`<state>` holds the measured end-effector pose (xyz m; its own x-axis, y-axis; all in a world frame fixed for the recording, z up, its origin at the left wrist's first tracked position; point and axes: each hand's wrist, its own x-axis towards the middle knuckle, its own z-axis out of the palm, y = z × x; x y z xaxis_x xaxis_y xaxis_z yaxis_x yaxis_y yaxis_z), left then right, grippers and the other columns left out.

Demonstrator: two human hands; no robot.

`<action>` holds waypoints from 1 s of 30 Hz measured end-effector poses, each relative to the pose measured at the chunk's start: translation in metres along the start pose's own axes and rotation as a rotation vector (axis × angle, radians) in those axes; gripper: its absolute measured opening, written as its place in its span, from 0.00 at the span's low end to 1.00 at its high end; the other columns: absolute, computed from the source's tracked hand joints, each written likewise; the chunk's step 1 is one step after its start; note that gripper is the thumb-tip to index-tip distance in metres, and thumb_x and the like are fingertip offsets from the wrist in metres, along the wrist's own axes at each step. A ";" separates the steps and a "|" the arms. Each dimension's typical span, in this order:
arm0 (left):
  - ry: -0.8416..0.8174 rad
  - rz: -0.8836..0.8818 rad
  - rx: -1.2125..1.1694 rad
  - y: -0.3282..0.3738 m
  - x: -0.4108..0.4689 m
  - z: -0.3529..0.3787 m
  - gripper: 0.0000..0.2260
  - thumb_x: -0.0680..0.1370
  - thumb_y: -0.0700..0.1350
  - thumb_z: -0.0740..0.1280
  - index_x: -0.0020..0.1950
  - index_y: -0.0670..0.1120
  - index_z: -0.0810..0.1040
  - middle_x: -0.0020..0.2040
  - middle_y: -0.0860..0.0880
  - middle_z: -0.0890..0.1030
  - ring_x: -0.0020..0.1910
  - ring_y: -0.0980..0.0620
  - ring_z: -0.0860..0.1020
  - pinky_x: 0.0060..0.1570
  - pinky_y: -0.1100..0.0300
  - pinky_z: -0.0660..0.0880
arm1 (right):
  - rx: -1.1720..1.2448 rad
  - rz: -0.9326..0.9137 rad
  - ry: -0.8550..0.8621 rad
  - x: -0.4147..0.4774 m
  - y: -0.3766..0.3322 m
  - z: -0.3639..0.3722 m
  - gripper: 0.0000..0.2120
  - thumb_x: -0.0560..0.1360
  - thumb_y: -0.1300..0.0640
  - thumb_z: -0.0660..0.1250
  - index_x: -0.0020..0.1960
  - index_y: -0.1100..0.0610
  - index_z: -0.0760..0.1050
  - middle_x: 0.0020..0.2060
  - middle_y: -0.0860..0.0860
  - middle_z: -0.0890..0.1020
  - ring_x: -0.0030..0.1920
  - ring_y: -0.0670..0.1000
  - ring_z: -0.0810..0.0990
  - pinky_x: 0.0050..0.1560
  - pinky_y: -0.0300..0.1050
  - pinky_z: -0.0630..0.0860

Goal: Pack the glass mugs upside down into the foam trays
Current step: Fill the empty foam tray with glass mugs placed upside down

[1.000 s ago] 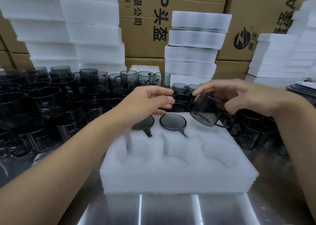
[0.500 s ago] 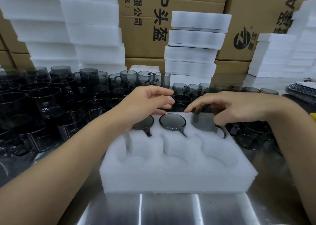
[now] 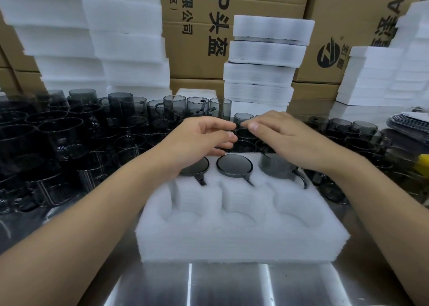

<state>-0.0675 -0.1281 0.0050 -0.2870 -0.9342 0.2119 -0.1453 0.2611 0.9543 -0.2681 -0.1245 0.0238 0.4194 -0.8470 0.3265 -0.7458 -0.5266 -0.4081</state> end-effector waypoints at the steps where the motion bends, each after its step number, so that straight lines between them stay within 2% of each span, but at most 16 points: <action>1: -0.001 0.004 0.000 0.000 0.000 0.000 0.08 0.76 0.41 0.68 0.54 0.50 0.80 0.48 0.50 0.85 0.48 0.57 0.83 0.47 0.65 0.79 | -0.023 -0.004 -0.048 0.000 0.000 0.003 0.20 0.80 0.43 0.51 0.63 0.47 0.74 0.63 0.48 0.75 0.63 0.42 0.65 0.62 0.34 0.57; 3: -0.003 0.008 0.003 0.000 0.000 0.000 0.07 0.76 0.41 0.68 0.53 0.50 0.80 0.48 0.49 0.85 0.48 0.57 0.83 0.47 0.65 0.79 | -0.042 0.038 -0.175 0.000 0.000 0.005 0.20 0.80 0.42 0.48 0.71 0.39 0.65 0.73 0.42 0.62 0.73 0.41 0.52 0.73 0.44 0.46; 5: -0.004 0.010 0.001 -0.001 0.000 0.001 0.07 0.77 0.40 0.68 0.53 0.50 0.80 0.49 0.48 0.85 0.48 0.57 0.83 0.47 0.65 0.79 | -0.093 0.078 -0.276 0.001 0.003 0.006 0.22 0.80 0.41 0.46 0.74 0.37 0.55 0.77 0.40 0.50 0.75 0.41 0.40 0.73 0.48 0.35; 7: -0.005 0.017 0.012 -0.001 0.000 0.001 0.08 0.77 0.40 0.68 0.54 0.49 0.80 0.50 0.47 0.85 0.48 0.57 0.83 0.47 0.66 0.79 | -0.191 0.084 -0.368 0.003 0.006 0.011 0.23 0.81 0.41 0.45 0.75 0.37 0.47 0.77 0.40 0.43 0.75 0.41 0.34 0.72 0.48 0.30; 11: -0.006 0.023 0.031 -0.002 0.002 0.001 0.08 0.77 0.40 0.68 0.55 0.49 0.80 0.50 0.49 0.84 0.48 0.58 0.83 0.47 0.66 0.79 | -0.299 0.091 -0.429 0.005 0.010 0.020 0.22 0.79 0.37 0.41 0.70 0.33 0.38 0.76 0.40 0.39 0.74 0.42 0.31 0.72 0.50 0.28; 14: 0.017 0.047 0.072 -0.004 0.003 0.002 0.07 0.77 0.41 0.68 0.54 0.49 0.80 0.48 0.50 0.84 0.47 0.58 0.83 0.47 0.66 0.79 | -0.329 0.092 -0.420 0.006 0.011 0.021 0.24 0.78 0.35 0.40 0.71 0.32 0.38 0.76 0.39 0.38 0.74 0.42 0.31 0.72 0.52 0.28; 18: 0.026 0.213 0.519 -0.008 0.002 -0.006 0.09 0.77 0.45 0.69 0.56 0.52 0.80 0.46 0.59 0.82 0.46 0.66 0.79 0.49 0.74 0.73 | -0.295 0.106 -0.414 0.005 0.011 0.020 0.26 0.77 0.35 0.42 0.75 0.35 0.43 0.76 0.39 0.40 0.74 0.41 0.33 0.72 0.49 0.28; 20: -0.033 0.195 0.670 -0.009 0.001 -0.013 0.10 0.76 0.49 0.69 0.58 0.53 0.80 0.46 0.62 0.81 0.47 0.67 0.78 0.50 0.72 0.74 | -0.263 0.110 -0.398 0.004 0.009 0.018 0.27 0.78 0.36 0.44 0.75 0.36 0.44 0.76 0.39 0.42 0.74 0.41 0.34 0.72 0.47 0.29; 22: -0.110 0.112 0.736 -0.009 -0.001 -0.017 0.09 0.77 0.53 0.66 0.57 0.57 0.80 0.48 0.61 0.82 0.49 0.65 0.79 0.53 0.65 0.76 | -0.225 0.098 -0.337 0.004 0.006 0.017 0.27 0.78 0.37 0.48 0.76 0.37 0.48 0.77 0.40 0.47 0.75 0.41 0.40 0.74 0.49 0.33; 25: -0.150 0.068 0.767 -0.009 -0.001 -0.017 0.09 0.78 0.56 0.63 0.54 0.58 0.81 0.47 0.58 0.83 0.46 0.61 0.80 0.53 0.57 0.77 | -0.175 0.073 -0.202 0.010 0.003 0.015 0.25 0.78 0.39 0.55 0.74 0.41 0.59 0.74 0.44 0.61 0.74 0.45 0.52 0.75 0.50 0.46; 28: -0.155 0.058 0.768 -0.010 0.000 -0.016 0.10 0.78 0.56 0.62 0.54 0.57 0.81 0.47 0.56 0.84 0.46 0.58 0.81 0.53 0.54 0.77 | -0.188 0.047 -0.112 0.026 0.006 0.016 0.22 0.78 0.42 0.59 0.71 0.44 0.66 0.69 0.47 0.69 0.69 0.48 0.63 0.67 0.43 0.59; 30: -0.147 0.069 0.775 -0.011 0.001 -0.016 0.11 0.78 0.56 0.62 0.54 0.56 0.81 0.47 0.55 0.84 0.46 0.57 0.80 0.52 0.55 0.77 | -0.180 0.059 -0.052 0.044 0.008 0.017 0.22 0.78 0.44 0.61 0.71 0.45 0.65 0.68 0.48 0.68 0.65 0.49 0.69 0.62 0.42 0.64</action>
<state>-0.0509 -0.1357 -0.0018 -0.4339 -0.8821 0.1837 -0.7249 0.4628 0.5103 -0.2469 -0.1669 0.0199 0.3946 -0.8813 0.2601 -0.8487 -0.4581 -0.2644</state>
